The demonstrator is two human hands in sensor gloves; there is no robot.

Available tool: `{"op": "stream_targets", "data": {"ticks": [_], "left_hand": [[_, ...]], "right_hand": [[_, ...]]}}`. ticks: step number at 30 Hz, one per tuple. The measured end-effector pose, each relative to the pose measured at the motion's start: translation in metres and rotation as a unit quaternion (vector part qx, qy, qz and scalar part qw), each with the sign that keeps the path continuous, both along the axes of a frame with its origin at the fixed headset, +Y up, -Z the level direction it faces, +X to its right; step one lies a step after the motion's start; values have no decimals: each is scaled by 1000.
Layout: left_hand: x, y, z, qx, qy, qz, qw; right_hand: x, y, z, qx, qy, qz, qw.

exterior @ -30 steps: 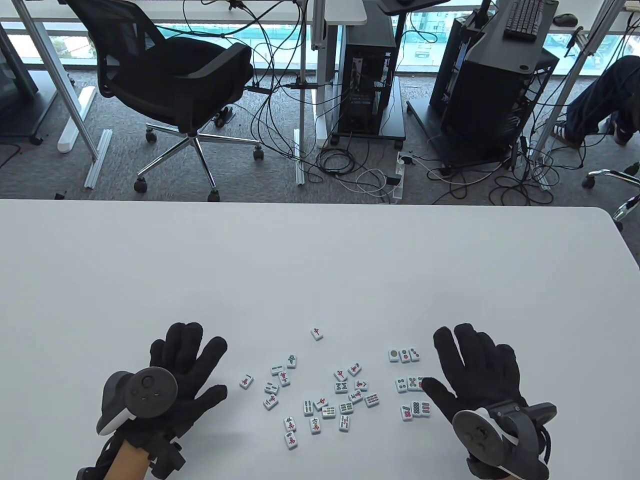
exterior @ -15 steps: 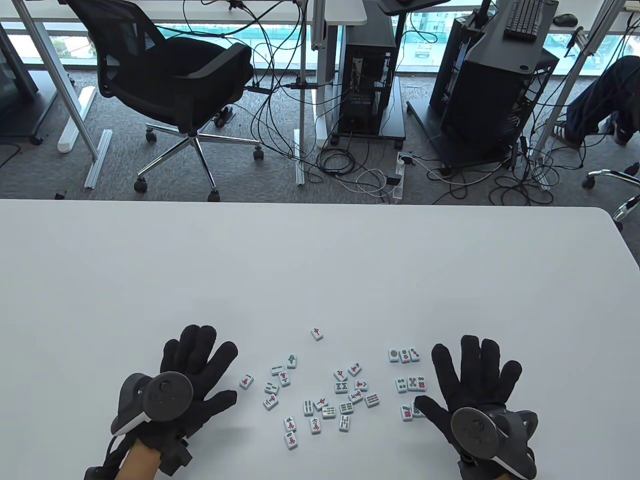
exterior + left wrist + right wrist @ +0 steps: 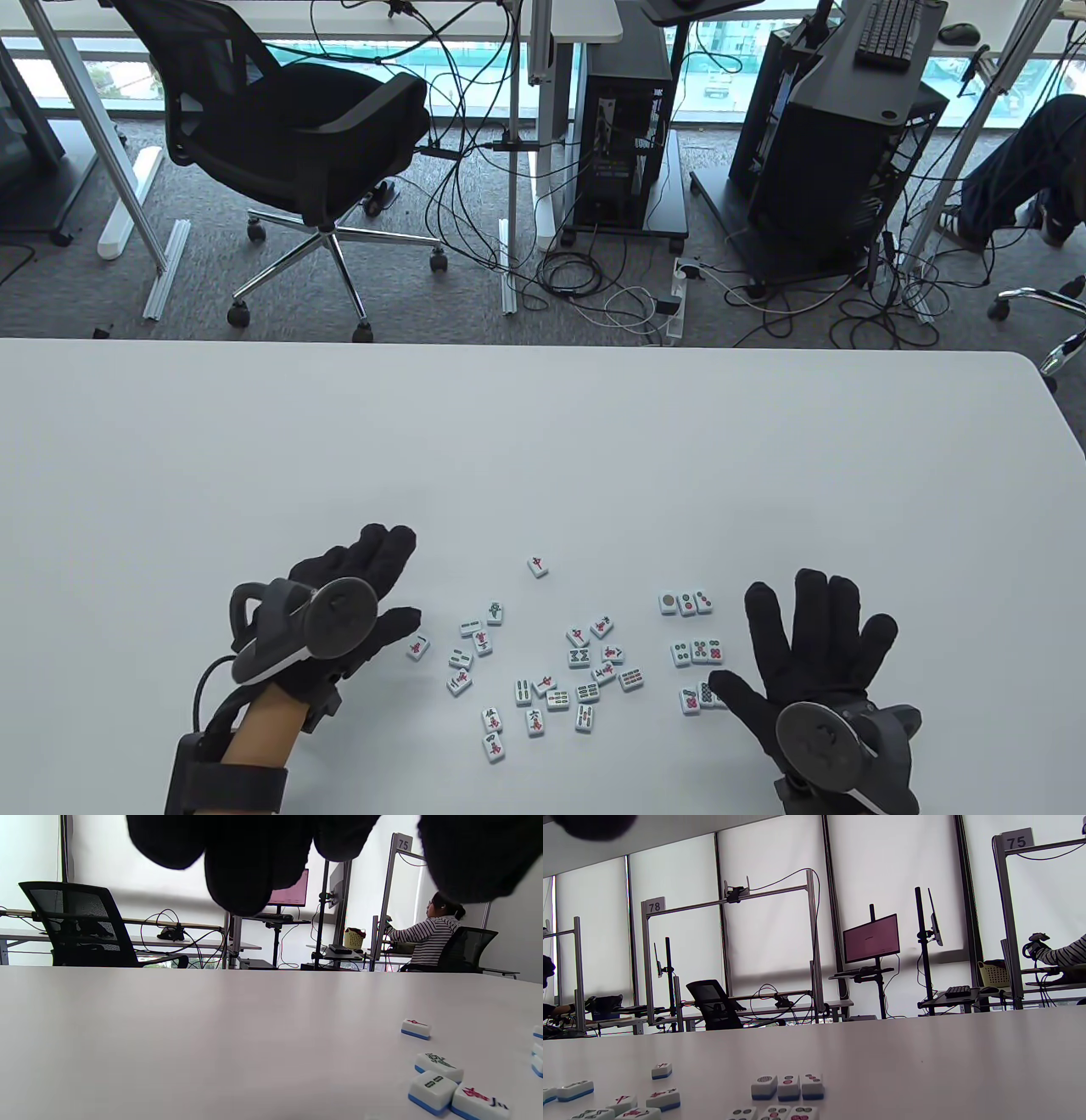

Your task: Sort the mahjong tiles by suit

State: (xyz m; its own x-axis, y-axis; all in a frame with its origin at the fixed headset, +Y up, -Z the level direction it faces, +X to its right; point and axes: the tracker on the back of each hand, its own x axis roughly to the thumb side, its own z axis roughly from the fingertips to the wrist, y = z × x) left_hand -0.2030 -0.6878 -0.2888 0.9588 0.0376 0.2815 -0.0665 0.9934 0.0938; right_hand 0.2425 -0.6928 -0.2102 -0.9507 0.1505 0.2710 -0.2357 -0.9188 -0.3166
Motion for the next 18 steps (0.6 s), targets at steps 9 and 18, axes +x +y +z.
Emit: {"op": "stream_targets", "data": {"ticks": [9, 18], "left_hand": [[42, -31, -18, -112, -42, -174, 977], [46, -58, -15, -142, -59, -226, 962]], "right_hand": [[-2, -1, 0, -5, 10, 2, 1000], [-5, -3, 0, -17, 14, 8, 1000]]}}
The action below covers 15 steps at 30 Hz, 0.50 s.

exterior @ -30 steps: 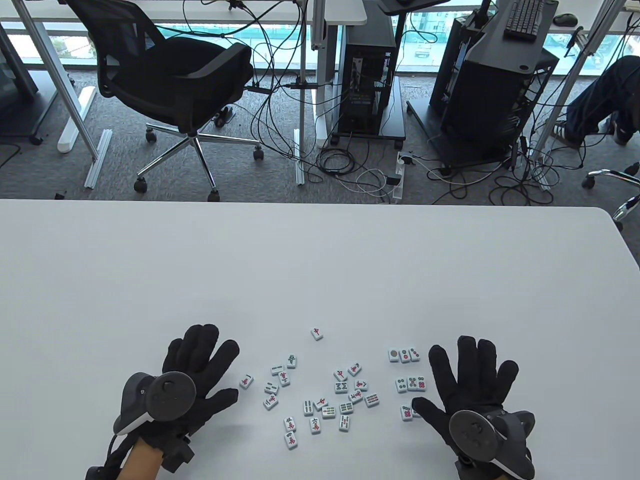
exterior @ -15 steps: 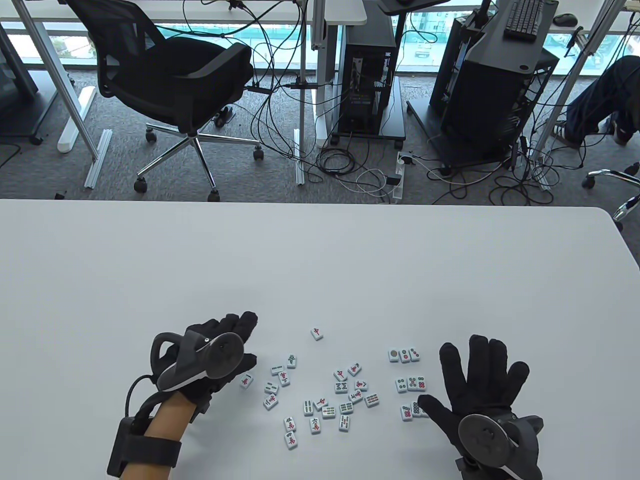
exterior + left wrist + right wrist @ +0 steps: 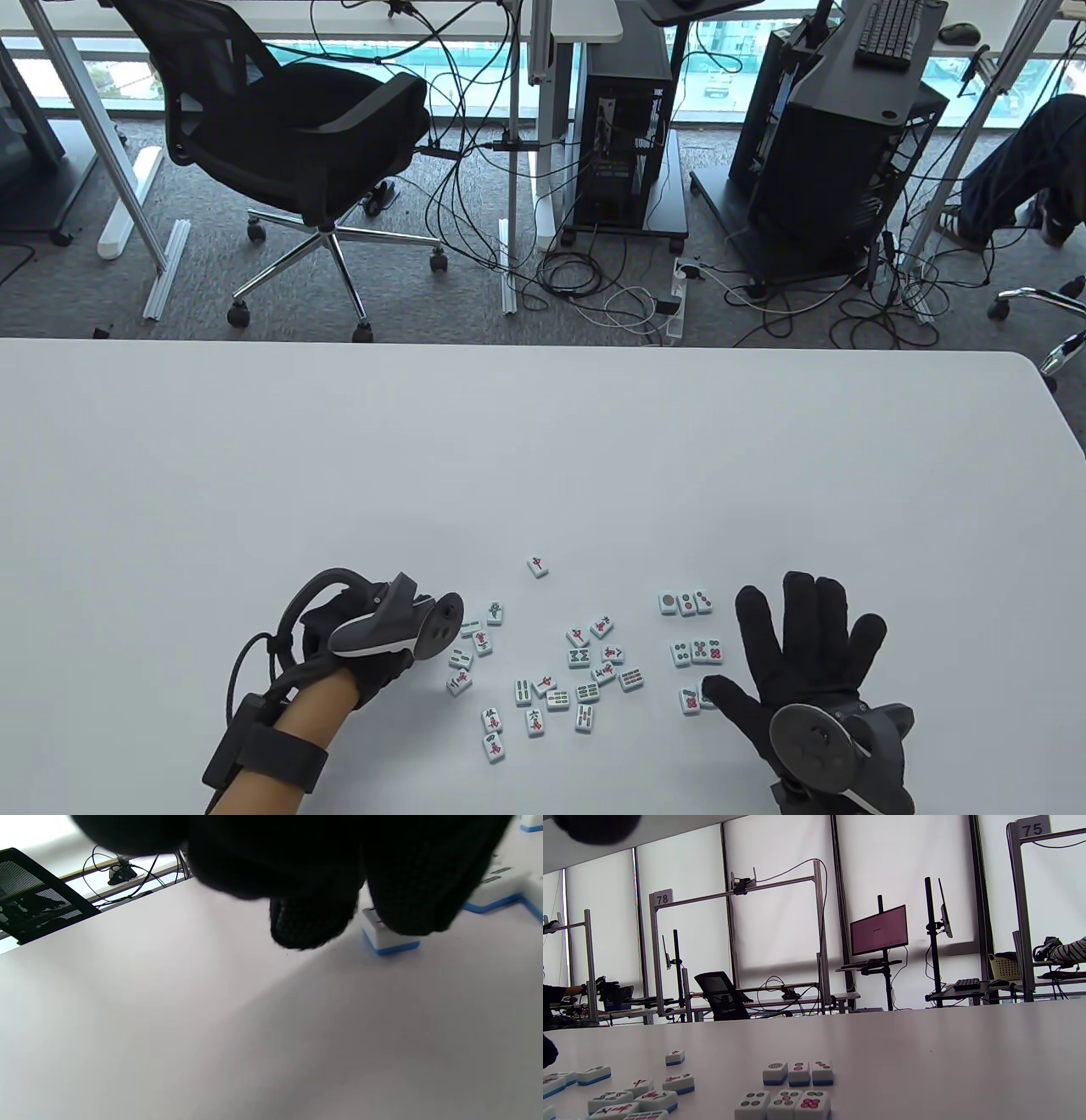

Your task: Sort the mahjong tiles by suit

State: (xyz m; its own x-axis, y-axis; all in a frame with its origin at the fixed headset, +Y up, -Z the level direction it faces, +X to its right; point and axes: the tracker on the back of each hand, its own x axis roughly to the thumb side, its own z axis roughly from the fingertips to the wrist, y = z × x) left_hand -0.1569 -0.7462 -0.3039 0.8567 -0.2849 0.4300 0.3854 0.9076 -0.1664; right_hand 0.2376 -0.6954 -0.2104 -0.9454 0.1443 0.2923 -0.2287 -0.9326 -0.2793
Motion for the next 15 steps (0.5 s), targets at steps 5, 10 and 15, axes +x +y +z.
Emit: {"op": "stream_targets", "data": {"ticks": [5, 10, 15], "left_hand": [[6, -13, 0, -15, -11, -17, 1000], [7, -16, 1, -4, -19, 3, 1000], [8, -16, 1, -25, -22, 1, 999]], "right_hand": [[0, 0, 0, -2, -1, 0, 1000], [0, 0, -1, -6, -1, -1, 1000], [0, 0, -1, -7, -1, -2, 1000]]}}
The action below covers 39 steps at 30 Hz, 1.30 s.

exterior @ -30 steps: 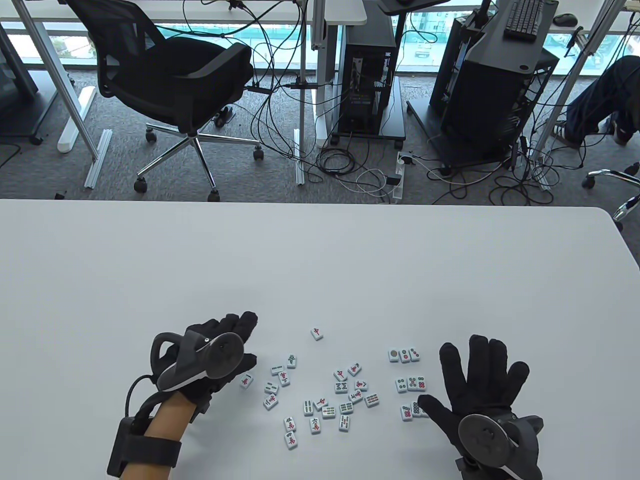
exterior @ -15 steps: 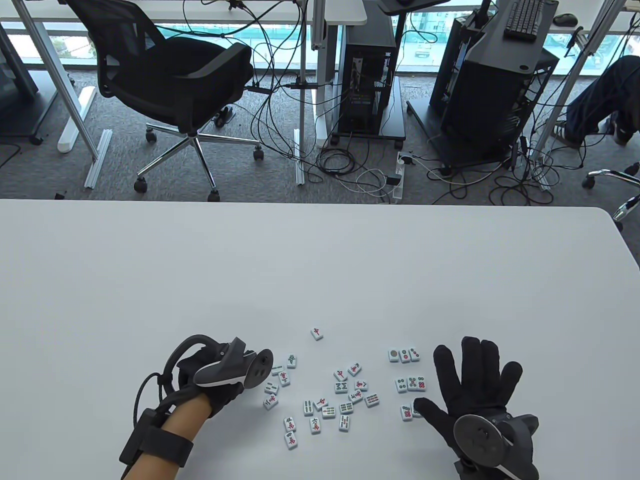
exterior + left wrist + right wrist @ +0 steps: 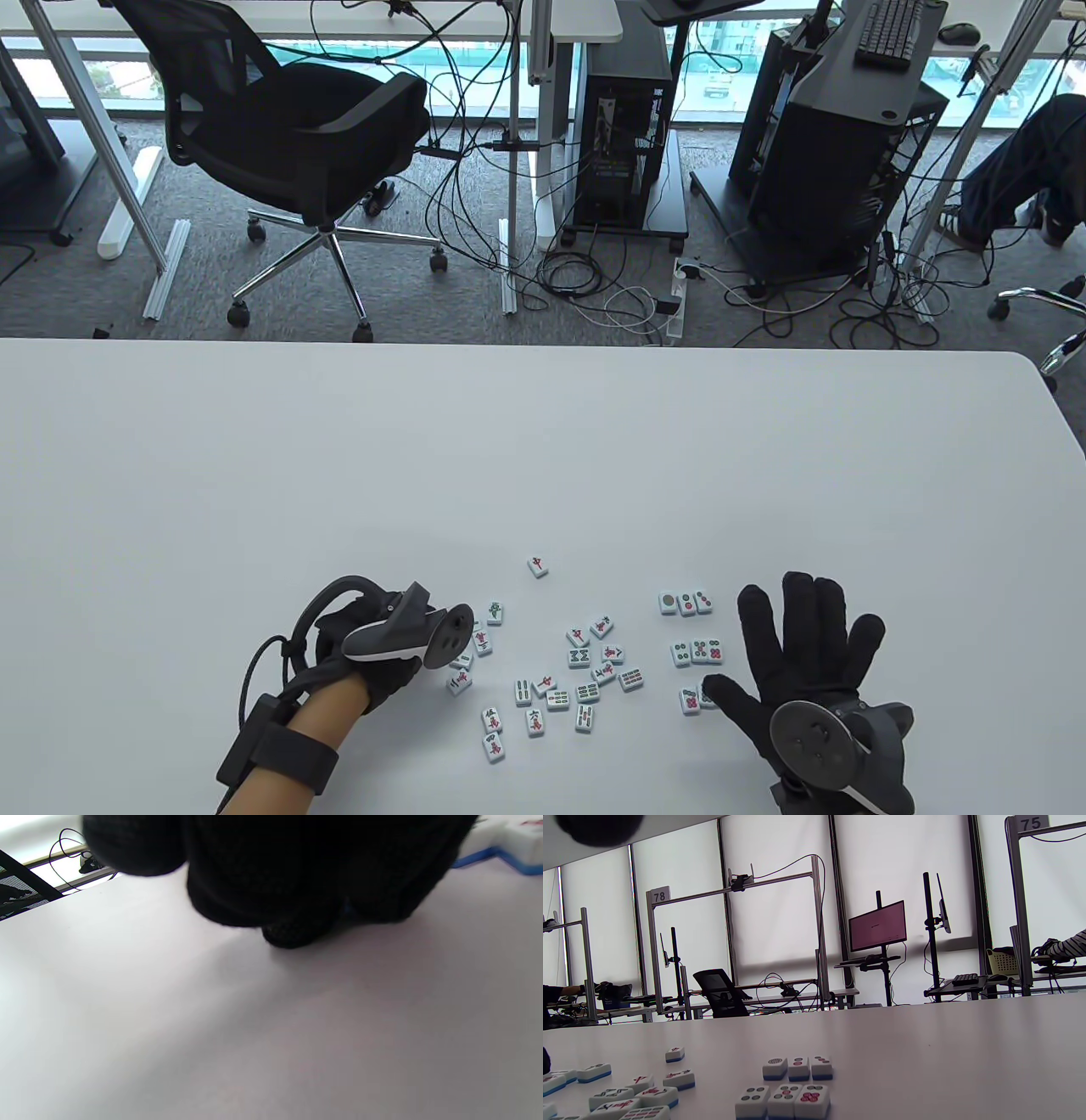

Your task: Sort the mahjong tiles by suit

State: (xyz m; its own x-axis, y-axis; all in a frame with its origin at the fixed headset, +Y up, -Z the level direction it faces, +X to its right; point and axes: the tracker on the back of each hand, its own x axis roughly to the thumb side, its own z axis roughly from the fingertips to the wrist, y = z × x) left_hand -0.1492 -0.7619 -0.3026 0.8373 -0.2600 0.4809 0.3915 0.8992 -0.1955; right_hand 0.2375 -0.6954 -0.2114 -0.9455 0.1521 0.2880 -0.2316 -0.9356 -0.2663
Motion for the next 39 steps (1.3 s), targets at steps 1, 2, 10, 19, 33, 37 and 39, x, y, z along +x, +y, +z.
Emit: {"op": "stream_targets", "data": {"ticks": [1, 2, 10, 19, 33, 37, 39], "left_hand": [[0, 0, 0, -1, -1, -2, 1000], [0, 1, 1, 3, -3, -3, 1000], [-45, 30, -10, 46, 80, 20, 996], [-84, 27, -23, 44, 154, 3, 987], [-89, 2, -30, 10, 178, -20, 984], [-90, 4, -29, 3, 182, -23, 983], [-91, 6, -27, 0, 188, -15, 982]], "right_hand": [[0, 0, 0, -1, 0, 1, 1000], [0, -1, 0, -3, 1, 1, 1000], [0, -1, -1, -8, -2, -3, 1000], [0, -1, -1, -12, -1, -2, 1000], [0, -3, -3, -25, 0, -3, 1000], [0, -3, -3, -28, 0, -4, 1000], [0, -3, -3, -28, 0, -4, 1000]]}}
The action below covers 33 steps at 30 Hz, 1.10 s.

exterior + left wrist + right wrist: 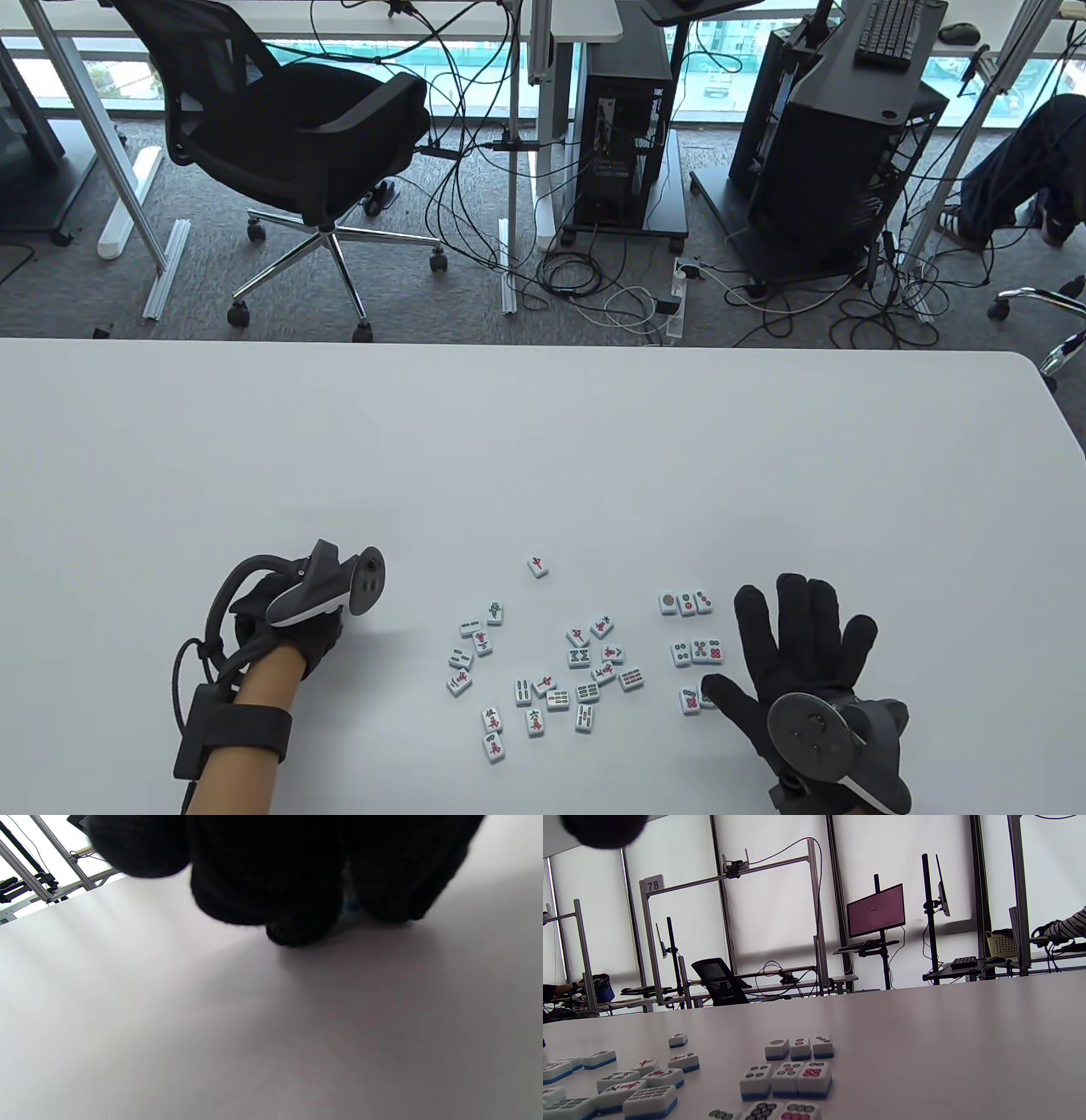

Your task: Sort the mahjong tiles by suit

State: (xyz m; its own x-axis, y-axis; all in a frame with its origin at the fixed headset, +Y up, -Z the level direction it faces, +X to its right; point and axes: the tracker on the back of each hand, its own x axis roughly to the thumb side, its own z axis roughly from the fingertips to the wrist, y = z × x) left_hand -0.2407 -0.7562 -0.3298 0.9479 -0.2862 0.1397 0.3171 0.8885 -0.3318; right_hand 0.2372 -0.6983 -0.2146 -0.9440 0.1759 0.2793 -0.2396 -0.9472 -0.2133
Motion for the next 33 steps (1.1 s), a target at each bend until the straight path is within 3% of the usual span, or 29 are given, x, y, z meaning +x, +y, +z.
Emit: {"op": "stream_targets", "data": {"ticks": [6, 13, 17, 23, 33], "left_hand": [[3, 17, 13, 38, -15, 8, 999], [34, 33, 37, 86, -78, 67, 991], [63, 29, 49, 110, -115, 108, 981], [97, 14, 54, 111, -138, 92, 980], [104, 7, 58, 79, -137, 53, 986]], "right_hand": [[0, 0, 0, 0, -1, 0, 1000], [0, -1, 0, -1, -1, -1, 1000], [-2, -2, -1, -5, 4, 0, 1000], [-2, -3, -1, -7, 8, 0, 1000], [-3, -4, 0, -7, 8, 1, 1000]]}}
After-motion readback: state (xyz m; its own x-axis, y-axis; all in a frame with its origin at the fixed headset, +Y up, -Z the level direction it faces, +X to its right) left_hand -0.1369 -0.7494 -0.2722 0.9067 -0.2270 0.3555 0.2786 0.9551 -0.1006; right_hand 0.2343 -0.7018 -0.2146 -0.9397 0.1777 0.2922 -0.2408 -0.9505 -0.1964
